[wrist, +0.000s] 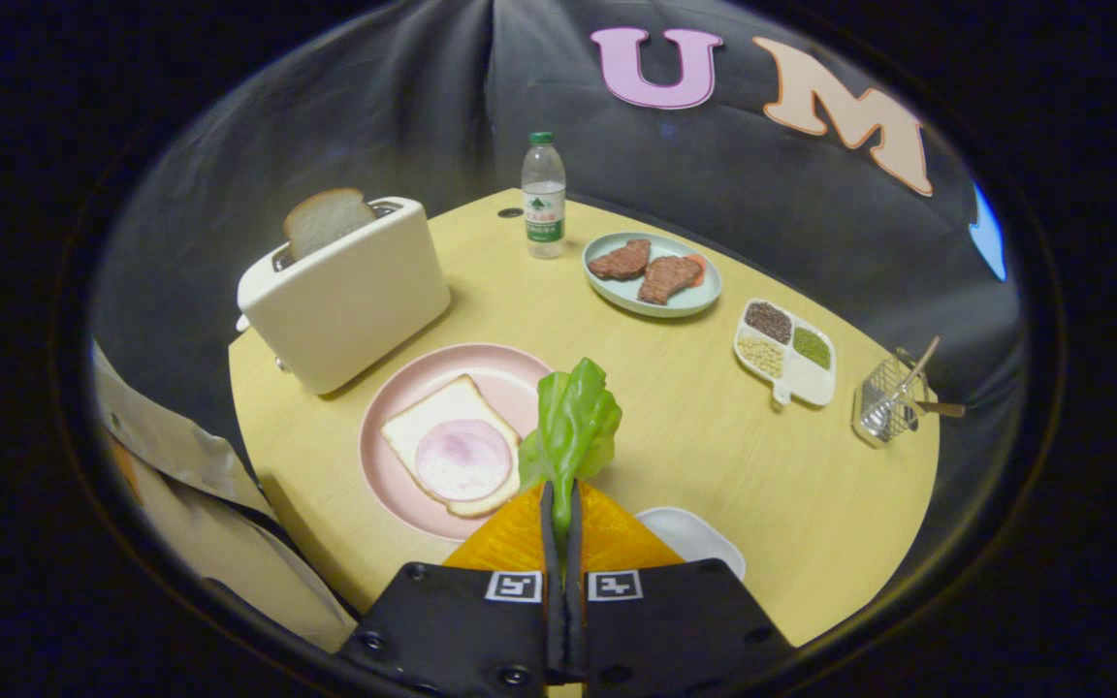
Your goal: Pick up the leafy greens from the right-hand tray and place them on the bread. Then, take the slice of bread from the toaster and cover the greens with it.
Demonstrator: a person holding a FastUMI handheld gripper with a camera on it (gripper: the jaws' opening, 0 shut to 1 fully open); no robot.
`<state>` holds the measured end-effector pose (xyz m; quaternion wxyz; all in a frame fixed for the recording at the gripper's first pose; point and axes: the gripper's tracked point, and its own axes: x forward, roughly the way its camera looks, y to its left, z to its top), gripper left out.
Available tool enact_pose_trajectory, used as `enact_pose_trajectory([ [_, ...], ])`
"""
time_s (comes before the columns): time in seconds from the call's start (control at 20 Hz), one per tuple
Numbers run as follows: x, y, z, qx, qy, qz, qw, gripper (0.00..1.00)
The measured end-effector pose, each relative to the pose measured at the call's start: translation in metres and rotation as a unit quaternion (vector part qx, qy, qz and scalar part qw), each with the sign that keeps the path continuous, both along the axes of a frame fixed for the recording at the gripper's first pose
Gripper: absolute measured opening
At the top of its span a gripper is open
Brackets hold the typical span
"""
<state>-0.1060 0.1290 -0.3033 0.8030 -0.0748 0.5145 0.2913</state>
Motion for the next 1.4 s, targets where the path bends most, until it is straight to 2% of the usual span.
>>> enact_pose_trajectory([
  [0.7, -0.016, 0.106, -0.024, 0.030, 0.042, 0.045, 0.998, 0.03],
  [1.1, -0.020, 0.123, -0.038, 0.036, 0.064, 0.030, 0.997, 0.08],
  [1.4, -0.022, 0.113, -0.047, 0.007, 0.055, 0.050, 0.997, 0.33],
])
